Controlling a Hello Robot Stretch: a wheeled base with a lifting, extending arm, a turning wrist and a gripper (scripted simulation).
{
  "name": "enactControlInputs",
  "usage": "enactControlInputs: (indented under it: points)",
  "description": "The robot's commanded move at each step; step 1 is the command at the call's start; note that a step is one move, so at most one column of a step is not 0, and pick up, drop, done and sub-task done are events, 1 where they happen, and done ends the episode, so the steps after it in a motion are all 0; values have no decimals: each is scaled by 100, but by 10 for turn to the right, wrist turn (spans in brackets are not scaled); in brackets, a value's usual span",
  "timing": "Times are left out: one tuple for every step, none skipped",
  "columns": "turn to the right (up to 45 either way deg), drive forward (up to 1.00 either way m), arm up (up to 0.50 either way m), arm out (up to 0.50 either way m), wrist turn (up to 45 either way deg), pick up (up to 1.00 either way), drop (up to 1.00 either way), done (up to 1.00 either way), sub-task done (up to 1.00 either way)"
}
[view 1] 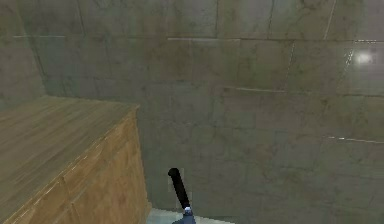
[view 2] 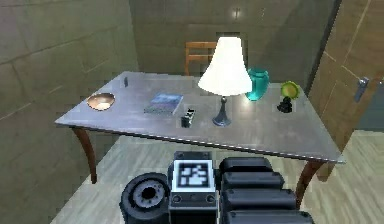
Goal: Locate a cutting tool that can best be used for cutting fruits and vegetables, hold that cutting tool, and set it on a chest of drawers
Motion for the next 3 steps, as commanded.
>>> enactControlInputs:
  points:
    - [210,0,0,0,0,0,0,0,0]
    - [-450,0,0,0,0,0,0,0,0]
    - [-240,0,0,0,0,0,0,0,0]
